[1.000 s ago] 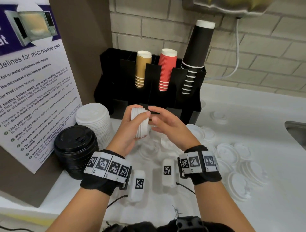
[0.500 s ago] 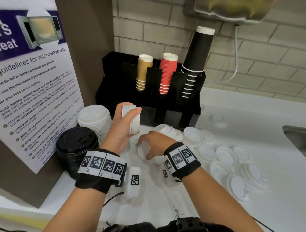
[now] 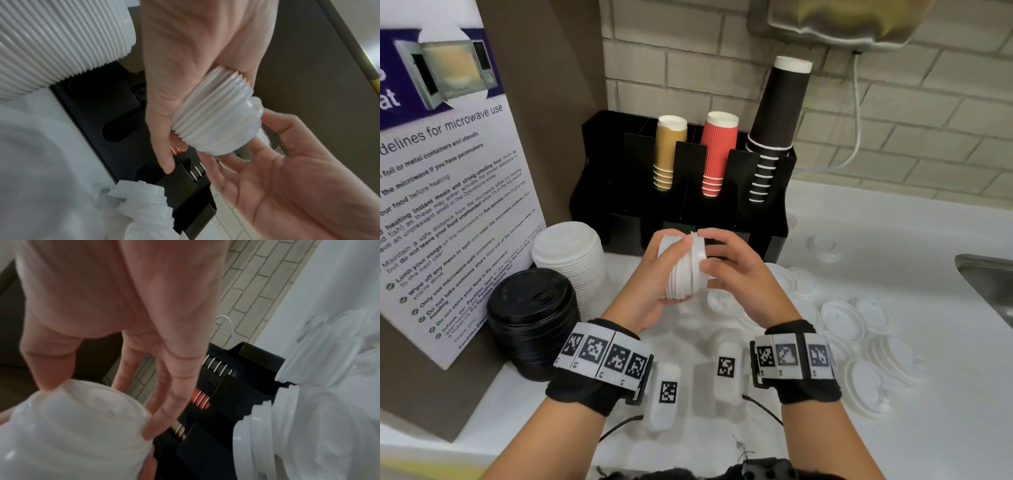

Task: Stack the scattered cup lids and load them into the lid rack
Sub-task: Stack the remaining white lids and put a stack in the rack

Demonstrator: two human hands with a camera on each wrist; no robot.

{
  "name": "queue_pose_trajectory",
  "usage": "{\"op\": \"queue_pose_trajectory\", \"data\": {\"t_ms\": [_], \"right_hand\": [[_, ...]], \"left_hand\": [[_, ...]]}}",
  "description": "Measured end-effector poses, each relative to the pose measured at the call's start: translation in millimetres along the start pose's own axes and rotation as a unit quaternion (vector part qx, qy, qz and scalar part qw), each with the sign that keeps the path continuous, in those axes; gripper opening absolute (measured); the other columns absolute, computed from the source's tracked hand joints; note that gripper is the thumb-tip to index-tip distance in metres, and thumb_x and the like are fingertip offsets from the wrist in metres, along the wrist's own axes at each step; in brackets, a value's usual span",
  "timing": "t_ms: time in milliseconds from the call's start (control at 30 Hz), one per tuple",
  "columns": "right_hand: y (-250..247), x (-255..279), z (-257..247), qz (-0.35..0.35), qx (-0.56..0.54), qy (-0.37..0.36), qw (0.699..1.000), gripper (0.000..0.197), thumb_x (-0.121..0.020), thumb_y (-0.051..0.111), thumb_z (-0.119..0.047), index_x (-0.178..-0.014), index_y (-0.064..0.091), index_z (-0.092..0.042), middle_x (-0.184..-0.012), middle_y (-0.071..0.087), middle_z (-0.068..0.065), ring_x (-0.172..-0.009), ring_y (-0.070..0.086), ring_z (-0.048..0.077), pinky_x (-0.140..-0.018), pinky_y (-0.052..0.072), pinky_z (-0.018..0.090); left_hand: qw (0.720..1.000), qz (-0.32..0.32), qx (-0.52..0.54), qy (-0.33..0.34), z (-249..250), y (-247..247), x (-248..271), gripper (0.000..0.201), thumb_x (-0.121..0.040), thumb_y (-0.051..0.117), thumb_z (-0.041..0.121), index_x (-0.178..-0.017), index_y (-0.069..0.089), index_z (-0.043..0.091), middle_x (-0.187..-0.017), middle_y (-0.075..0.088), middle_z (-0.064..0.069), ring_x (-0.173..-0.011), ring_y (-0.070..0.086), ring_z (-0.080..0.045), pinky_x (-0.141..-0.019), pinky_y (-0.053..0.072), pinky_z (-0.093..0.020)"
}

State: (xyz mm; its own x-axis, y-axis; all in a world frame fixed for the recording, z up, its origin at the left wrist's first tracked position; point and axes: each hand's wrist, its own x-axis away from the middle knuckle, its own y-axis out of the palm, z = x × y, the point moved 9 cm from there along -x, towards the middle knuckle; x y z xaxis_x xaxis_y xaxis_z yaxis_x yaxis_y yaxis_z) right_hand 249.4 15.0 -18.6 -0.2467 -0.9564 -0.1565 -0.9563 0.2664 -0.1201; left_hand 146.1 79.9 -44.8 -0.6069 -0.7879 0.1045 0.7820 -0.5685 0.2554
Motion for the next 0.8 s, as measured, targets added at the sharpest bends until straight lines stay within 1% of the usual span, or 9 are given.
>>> {"op": "queue_pose_trajectory", "data": {"t_ms": [67, 133, 200, 267, 400, 500, 600, 700, 800], "right_hand": [[0, 2, -2, 0.004, 0.006, -0.011, 1.0, 0.041, -0.08, 0.066, -0.022, -0.119, 0.06, -0.033, -0.117, 0.063, 0.003, -0.104, 0.064, 0.02, -0.079, 0.056, 0.032], [-2, 5, -4, 0.008, 0.016, -0.016, 1.0, 0.042, -0.079, 0.068, -0.02, -0.119, 0.06, -0.032, -0.118, 0.063, 0.001, -0.107, 0.062, 0.021, -0.085, 0.056, 0.04], [-2, 7, -4, 0.013, 0.026, -0.023, 0.999, 0.043, -0.078, 0.069, -0.019, -0.118, 0.06, -0.031, -0.117, 0.063, -0.002, -0.107, 0.062, 0.019, -0.091, 0.054, 0.043], [-1, 9, -4, 0.016, 0.035, -0.029, 0.999, 0.044, -0.077, 0.071, -0.019, -0.118, 0.06, -0.031, -0.116, 0.064, -0.003, -0.107, 0.062, 0.017, -0.092, 0.054, 0.041], [2, 10, -4, 0.018, 0.04, -0.04, 0.998, 0.044, -0.079, 0.072, -0.016, -0.118, 0.059, -0.031, -0.114, 0.064, -0.004, -0.105, 0.063, 0.013, -0.089, 0.054, 0.034], [4, 11, -4, 0.017, 0.04, -0.047, 0.998, 0.043, -0.081, 0.072, -0.013, -0.118, 0.06, -0.03, -0.114, 0.064, -0.004, -0.106, 0.063, 0.012, -0.09, 0.054, 0.032], [10, 10, -6, 0.0, 0.052, -0.06, 0.997, 0.042, -0.084, 0.071, -0.01, -0.123, 0.059, -0.022, -0.118, 0.062, -0.005, -0.11, 0.06, 0.011, -0.093, 0.051, 0.027], [14, 6, -5, -0.046, 0.106, -0.038, 0.993, 0.048, -0.087, 0.069, -0.014, -0.132, 0.054, -0.019, -0.126, 0.06, -0.004, -0.118, 0.056, 0.009, -0.101, 0.047, 0.031], [12, 2, -7, -0.076, 0.149, -0.011, 0.986, 0.055, -0.087, 0.069, -0.02, -0.138, 0.05, -0.022, -0.13, 0.06, -0.004, -0.118, 0.057, 0.009, -0.103, 0.047, 0.035]], "left_hand": [[1.0, -0.013, 0.004, -0.006, 0, 5, 2, 0.039, -0.077, 0.06, 0.051, -0.112, 0.053, 0.035, -0.125, 0.058, -0.008, -0.113, 0.06, -0.03, -0.083, 0.055, -0.049], [1.0, -0.018, 0.008, -0.001, 1, 7, 4, 0.047, -0.07, 0.06, 0.054, -0.112, 0.053, 0.034, -0.125, 0.058, -0.008, -0.113, 0.06, -0.029, -0.083, 0.055, -0.049], [1.0, -0.017, 0.012, 0.007, 1, 8, 6, 0.049, -0.069, 0.06, 0.055, -0.113, 0.053, 0.033, -0.123, 0.058, -0.007, -0.11, 0.06, -0.027, -0.084, 0.055, -0.05], [1.0, -0.011, 0.014, 0.012, 0, 8, 6, 0.05, -0.07, 0.06, 0.054, -0.115, 0.052, 0.031, -0.122, 0.058, -0.007, -0.108, 0.06, -0.027, -0.085, 0.055, -0.051], [1.0, -0.002, 0.024, 0.018, -1, 6, 9, 0.049, -0.072, 0.059, 0.054, -0.115, 0.052, 0.031, -0.119, 0.058, -0.005, -0.105, 0.062, -0.024, -0.079, 0.057, -0.044], [0.999, 0.005, 0.03, 0.015, -4, 4, 9, 0.051, -0.071, 0.062, 0.053, -0.116, 0.052, 0.031, -0.118, 0.059, -0.005, -0.104, 0.062, -0.023, -0.073, 0.057, -0.039], [0.999, 0.021, 0.025, 0.014, -8, -3, 6, 0.038, -0.084, 0.062, 0.044, -0.118, 0.051, 0.03, -0.119, 0.058, -0.007, -0.102, 0.062, -0.024, -0.069, 0.056, -0.037], [0.999, 0.034, 0.014, 0.004, -13, -10, 5, 0.021, -0.093, 0.058, 0.036, -0.113, 0.051, 0.033, -0.115, 0.058, -0.004, -0.097, 0.061, -0.021, -0.066, 0.055, -0.033], [1.0, 0.013, 0.012, -0.006, -14, -7, 4, 0.029, -0.086, 0.067, 0.037, -0.111, 0.052, 0.034, -0.113, 0.059, -0.002, -0.097, 0.062, -0.019, -0.066, 0.055, -0.032]]}}
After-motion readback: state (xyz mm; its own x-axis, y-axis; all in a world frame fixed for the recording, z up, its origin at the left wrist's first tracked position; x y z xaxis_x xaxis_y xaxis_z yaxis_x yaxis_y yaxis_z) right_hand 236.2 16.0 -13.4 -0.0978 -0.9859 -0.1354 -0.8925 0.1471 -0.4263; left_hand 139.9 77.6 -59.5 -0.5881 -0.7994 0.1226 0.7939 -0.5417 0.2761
